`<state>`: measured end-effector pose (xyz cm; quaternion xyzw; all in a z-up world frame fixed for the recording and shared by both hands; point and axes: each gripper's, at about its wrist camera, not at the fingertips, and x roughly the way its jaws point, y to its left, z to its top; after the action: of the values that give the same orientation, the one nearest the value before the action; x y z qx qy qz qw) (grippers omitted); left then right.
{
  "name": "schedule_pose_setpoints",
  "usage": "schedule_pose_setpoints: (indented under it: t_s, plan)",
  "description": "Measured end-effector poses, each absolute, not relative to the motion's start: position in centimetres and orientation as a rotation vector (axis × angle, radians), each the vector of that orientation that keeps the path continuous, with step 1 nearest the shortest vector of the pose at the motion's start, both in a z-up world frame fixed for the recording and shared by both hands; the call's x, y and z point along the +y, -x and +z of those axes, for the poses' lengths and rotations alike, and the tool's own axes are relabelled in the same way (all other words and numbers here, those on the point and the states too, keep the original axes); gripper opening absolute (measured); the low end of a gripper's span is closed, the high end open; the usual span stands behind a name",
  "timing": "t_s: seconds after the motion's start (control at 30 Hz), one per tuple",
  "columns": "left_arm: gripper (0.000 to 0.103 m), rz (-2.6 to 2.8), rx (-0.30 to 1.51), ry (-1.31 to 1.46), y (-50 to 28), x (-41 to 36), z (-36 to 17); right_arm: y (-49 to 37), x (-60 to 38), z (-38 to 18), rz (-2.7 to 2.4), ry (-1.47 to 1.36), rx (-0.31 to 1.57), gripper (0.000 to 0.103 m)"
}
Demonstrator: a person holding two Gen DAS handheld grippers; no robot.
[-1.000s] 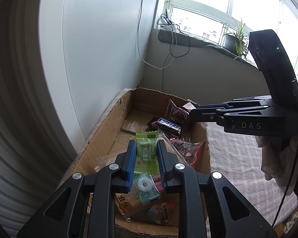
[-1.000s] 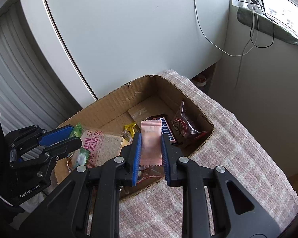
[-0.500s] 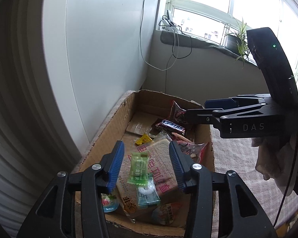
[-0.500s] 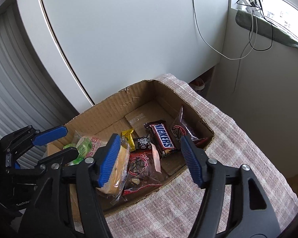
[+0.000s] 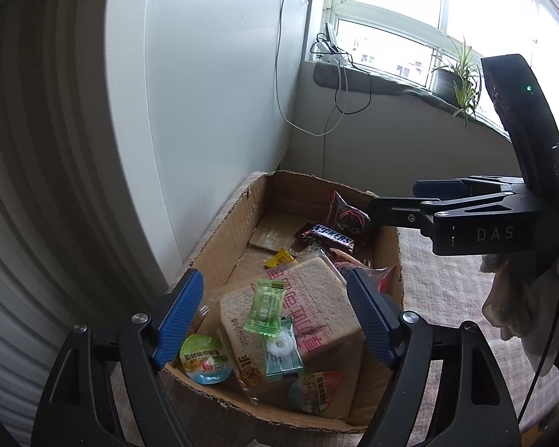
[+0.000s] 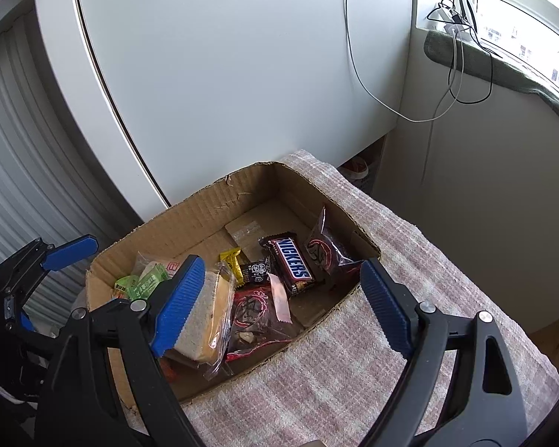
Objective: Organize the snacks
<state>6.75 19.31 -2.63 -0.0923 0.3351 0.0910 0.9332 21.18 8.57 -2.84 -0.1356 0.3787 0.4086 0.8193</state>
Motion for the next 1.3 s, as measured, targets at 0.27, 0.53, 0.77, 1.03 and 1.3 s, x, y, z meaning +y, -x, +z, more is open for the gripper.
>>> schedule_pose_setpoints:
  t_s: [0.27,0.53,0.77,1.03,1.3]
  plan:
    - [0.08,0.204,0.665,0.183,-5.6,18.4,-2.0,-19.5,6.9,-1.7,0.85,0.277,0.754,0.088]
    - [0.08,0.231,0.637,0.162,-4.3,16.8,-1.0,-17.4,4.5,-0.8,0.817,0.264,0.692,0.088]
    - [0.08,0.251,0.619,0.17,-3.1,15.9,-0.7,-15.4,1.9,-0.2,0.784,0.235,0.642,0.094]
    - [0.08,0.267,0.615,0.186,-1.8,15.0,-0.7,-13.0,-1.2,-0.1,0.727,0.191,0.592,0.102]
    - [0.08,0.263,0.619,0.181,-1.3,14.1,-0.8,-11.4,-2.6,-0.7,0.703,0.199,0.588,0.102]
